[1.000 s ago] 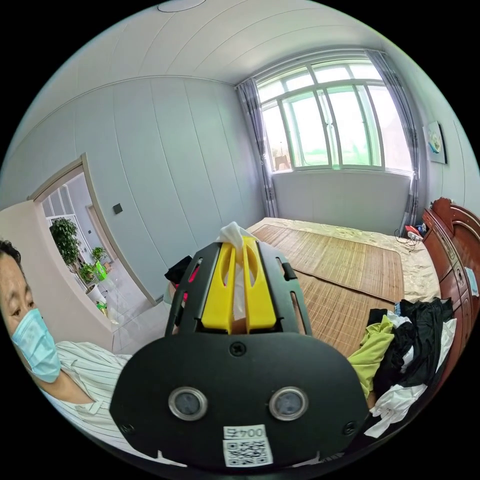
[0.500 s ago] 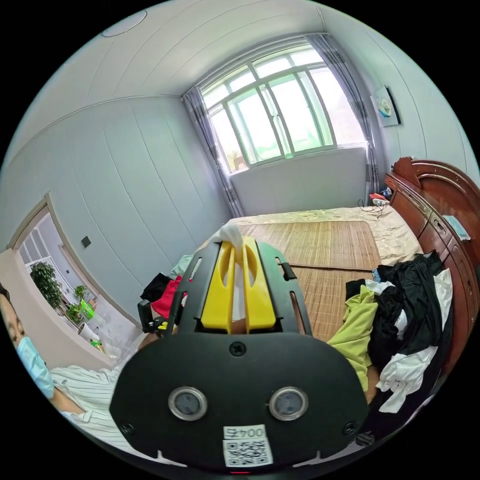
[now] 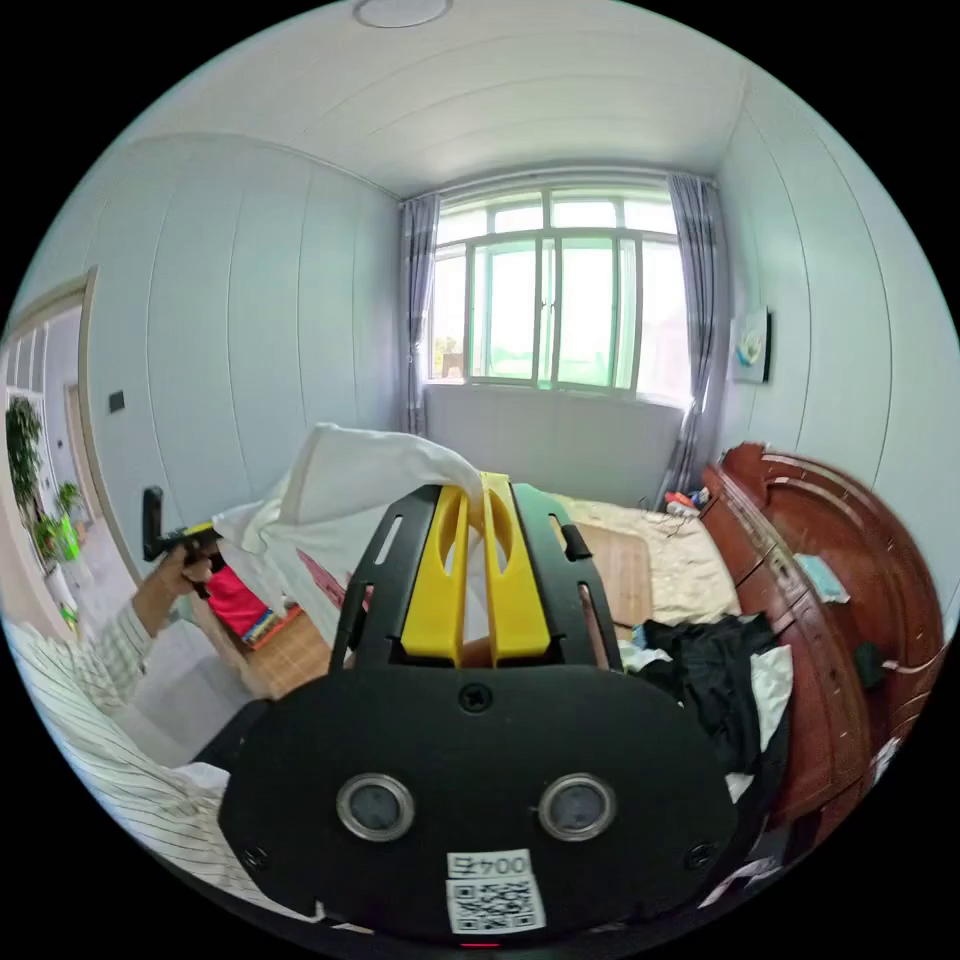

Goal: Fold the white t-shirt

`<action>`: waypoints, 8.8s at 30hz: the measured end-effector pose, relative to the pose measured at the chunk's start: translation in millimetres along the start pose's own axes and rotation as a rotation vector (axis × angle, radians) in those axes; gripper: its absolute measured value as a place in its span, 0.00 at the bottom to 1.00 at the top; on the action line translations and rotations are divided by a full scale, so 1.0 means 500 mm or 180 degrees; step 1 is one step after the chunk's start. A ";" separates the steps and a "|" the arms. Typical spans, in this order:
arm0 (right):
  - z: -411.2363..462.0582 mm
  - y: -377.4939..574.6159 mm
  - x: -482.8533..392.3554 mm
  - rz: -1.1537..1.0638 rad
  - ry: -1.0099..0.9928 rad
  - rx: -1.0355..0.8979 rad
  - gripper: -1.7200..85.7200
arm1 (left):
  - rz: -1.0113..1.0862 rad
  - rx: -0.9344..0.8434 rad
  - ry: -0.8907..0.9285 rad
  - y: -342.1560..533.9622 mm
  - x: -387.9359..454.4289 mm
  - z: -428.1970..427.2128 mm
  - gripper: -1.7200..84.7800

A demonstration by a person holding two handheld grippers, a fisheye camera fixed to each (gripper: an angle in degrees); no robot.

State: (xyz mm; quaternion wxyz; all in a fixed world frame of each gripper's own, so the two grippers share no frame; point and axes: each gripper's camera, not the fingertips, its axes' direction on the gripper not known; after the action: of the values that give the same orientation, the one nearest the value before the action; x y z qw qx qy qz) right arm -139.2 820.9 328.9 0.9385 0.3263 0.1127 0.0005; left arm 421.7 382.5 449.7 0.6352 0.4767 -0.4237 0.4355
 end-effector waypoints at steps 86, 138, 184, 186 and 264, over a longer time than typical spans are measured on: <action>0.976 0.819 0.467 0.2078 -0.0785 -0.2296 0.01 | -0.0498 -0.1876 -0.0987 1.468 -0.024 1.219 0.19; 1.570 0.634 0.592 0.2293 -0.1795 -0.1781 0.16 | -0.2693 -0.1349 0.0437 1.791 -0.129 0.939 0.03; 0.511 1.120 0.534 0.1918 -0.0661 -0.2243 0.09 | -0.2471 -0.1691 -0.0078 1.527 0.137 -0.040 0.06; 0.484 1.138 0.520 0.2056 -0.0527 -0.2400 0.10 | -0.2491 -0.1745 -0.0137 1.546 0.164 -0.059 0.07; 0.770 1.028 0.288 0.0691 -0.0629 -0.3294 0.03 | 0.0259 -0.3365 -0.0958 0.971 0.838 0.780 0.02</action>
State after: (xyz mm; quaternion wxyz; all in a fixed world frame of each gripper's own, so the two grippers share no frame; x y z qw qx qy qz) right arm 120.2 1000.5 906.9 0.9774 -0.1705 -0.0256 0.1223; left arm 18.7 145.8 1036.9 0.7032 0.1329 -0.6890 0.1146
